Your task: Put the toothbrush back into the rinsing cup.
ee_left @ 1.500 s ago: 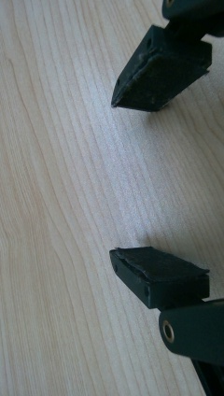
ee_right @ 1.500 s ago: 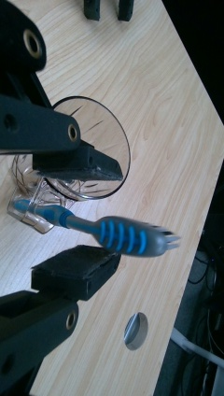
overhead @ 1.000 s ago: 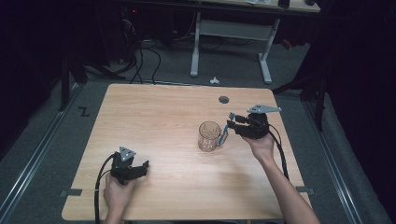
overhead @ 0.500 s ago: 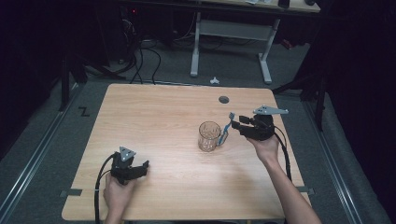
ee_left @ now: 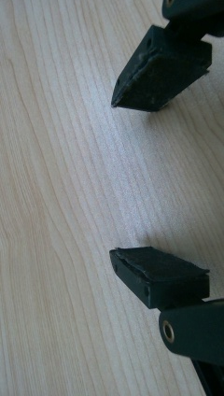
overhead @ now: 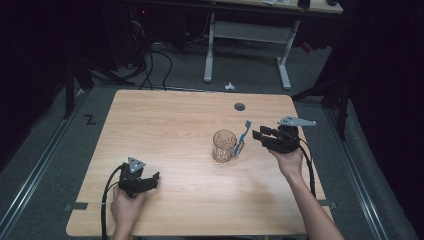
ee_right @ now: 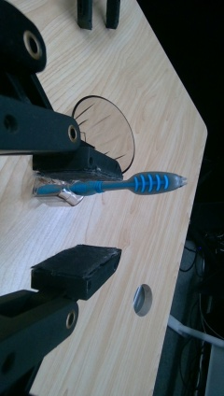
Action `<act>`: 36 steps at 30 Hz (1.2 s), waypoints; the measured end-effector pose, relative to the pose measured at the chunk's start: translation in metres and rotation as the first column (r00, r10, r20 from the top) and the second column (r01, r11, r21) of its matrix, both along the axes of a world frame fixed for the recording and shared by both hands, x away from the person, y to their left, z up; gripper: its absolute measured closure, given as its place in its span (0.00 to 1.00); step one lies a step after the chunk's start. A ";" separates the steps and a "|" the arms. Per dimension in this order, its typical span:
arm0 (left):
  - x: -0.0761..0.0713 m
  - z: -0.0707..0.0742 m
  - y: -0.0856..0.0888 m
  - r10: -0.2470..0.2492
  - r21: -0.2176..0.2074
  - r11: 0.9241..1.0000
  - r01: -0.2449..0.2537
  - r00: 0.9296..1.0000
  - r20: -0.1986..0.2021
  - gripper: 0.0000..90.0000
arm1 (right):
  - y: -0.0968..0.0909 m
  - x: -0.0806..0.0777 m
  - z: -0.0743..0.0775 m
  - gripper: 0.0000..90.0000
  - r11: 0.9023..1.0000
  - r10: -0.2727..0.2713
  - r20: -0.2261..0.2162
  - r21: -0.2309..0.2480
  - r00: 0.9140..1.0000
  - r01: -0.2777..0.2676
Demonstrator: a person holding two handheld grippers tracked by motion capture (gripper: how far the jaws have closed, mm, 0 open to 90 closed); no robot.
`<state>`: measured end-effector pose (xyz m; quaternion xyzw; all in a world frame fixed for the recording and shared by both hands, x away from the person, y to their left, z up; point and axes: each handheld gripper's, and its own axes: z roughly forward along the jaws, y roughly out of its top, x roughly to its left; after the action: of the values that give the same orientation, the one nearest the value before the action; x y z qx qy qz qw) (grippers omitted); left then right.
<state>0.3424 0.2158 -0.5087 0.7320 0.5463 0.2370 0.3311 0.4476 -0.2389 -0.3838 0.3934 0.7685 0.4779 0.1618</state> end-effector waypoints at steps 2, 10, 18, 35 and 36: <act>0.000 0.000 0.000 0.000 0.000 1.000 0.000 1.000 0.000 0.25 | -0.003 -0.002 0.000 0.63 1.000 -0.004 0.003 0.005 1.000 0.004; 0.000 0.000 0.000 0.000 0.001 1.000 0.000 1.000 0.000 0.25 | -0.012 -0.007 0.006 0.65 1.000 -0.012 0.012 0.015 1.000 0.012; 0.000 0.000 0.000 0.000 0.001 1.000 0.000 1.000 0.000 0.25 | -0.015 -0.013 0.009 0.65 1.000 -0.009 0.020 0.016 1.000 0.009; 0.000 0.000 0.000 0.000 0.002 1.000 0.000 1.000 0.000 0.25 | -0.027 -0.026 0.008 0.65 0.999 -0.031 0.030 0.036 0.999 0.030; 0.000 0.000 0.000 0.000 0.001 1.000 0.000 1.000 0.000 0.25 | -0.027 -0.027 0.008 0.65 0.999 -0.031 0.033 0.038 0.999 0.030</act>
<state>0.3424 0.2156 -0.5087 0.7321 0.5462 0.2375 0.3306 0.4208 -0.2662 -0.3755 0.4000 0.7505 0.4963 0.1743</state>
